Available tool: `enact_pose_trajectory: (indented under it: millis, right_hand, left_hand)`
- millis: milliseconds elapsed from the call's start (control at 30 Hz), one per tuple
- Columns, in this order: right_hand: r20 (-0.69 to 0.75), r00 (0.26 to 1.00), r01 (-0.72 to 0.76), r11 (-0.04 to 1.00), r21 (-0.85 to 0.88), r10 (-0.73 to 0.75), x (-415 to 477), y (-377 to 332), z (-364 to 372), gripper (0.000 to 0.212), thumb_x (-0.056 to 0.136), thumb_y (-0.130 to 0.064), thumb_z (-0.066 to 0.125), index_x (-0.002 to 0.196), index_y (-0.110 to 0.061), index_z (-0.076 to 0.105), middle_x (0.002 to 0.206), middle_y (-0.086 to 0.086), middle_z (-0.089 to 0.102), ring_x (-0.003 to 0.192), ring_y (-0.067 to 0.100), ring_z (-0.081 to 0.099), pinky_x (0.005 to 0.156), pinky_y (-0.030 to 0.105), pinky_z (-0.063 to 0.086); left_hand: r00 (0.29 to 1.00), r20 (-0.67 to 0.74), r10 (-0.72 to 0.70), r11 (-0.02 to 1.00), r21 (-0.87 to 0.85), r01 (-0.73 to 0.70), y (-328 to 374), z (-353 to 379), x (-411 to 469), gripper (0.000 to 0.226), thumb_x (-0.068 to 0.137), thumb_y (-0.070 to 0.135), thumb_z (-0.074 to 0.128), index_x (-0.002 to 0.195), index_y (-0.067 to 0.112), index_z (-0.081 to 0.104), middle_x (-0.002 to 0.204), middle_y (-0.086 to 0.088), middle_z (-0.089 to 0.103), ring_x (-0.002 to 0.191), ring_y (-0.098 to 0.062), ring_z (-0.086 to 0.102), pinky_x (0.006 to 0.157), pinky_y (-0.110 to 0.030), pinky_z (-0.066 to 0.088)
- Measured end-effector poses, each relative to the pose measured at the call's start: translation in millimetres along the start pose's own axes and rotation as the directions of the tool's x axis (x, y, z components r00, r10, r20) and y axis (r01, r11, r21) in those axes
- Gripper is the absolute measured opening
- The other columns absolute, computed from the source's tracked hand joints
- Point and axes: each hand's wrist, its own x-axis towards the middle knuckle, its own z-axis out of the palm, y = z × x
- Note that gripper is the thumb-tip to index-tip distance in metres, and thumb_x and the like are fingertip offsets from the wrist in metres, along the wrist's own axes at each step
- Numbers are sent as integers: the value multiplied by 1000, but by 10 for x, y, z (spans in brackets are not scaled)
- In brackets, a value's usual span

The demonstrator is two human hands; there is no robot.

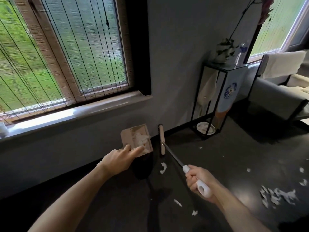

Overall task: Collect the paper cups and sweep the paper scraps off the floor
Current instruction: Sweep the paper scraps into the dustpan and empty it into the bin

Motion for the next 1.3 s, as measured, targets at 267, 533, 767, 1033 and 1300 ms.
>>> enact_pose_trajectory:
  millis: [267,533,767,1033,1300]
  right_hand:
    - [19,1000,-13,999,-37,13,143,-128,9,23,95,2,38,99,-16,50,46,-1,43,32,3,38,28,14,28]
    - [38,999,-24,1000,9,24,166,-112,124,34,95,4,37,120,-18,45,48,1,43,32,4,38,27,13,29]
    - [50,998,-29,999,-41,31,116,-19,147,37,93,4,39,127,-12,41,51,1,42,34,3,40,28,13,31]
    - [27,998,-48,997,-64,50,116,76,71,46,93,4,39,136,-10,34,52,0,42,34,3,41,29,13,31]
    - [27,998,-57,996,-70,59,101,89,-79,31,93,3,41,121,-11,41,49,1,47,35,5,44,29,14,34]
  left_hand:
    - [996,87,-22,996,89,14,-14,-61,-7,51,102,34,32,150,31,14,122,-7,48,94,-26,64,68,-35,54]
    - [994,103,-34,992,124,21,-123,-203,-155,50,101,33,33,148,31,16,119,-7,48,88,-26,63,66,-35,53]
    - [971,223,84,988,-142,-53,181,154,-244,59,89,66,2,145,47,7,115,1,49,77,-17,60,64,-24,41]
    - [874,483,-56,907,-341,247,597,329,-154,90,84,69,45,148,37,-9,98,4,66,86,-12,63,70,-26,47]
    - [772,631,-75,868,-340,362,807,399,-87,84,80,75,43,142,19,38,118,-3,61,99,-14,60,79,-28,49]
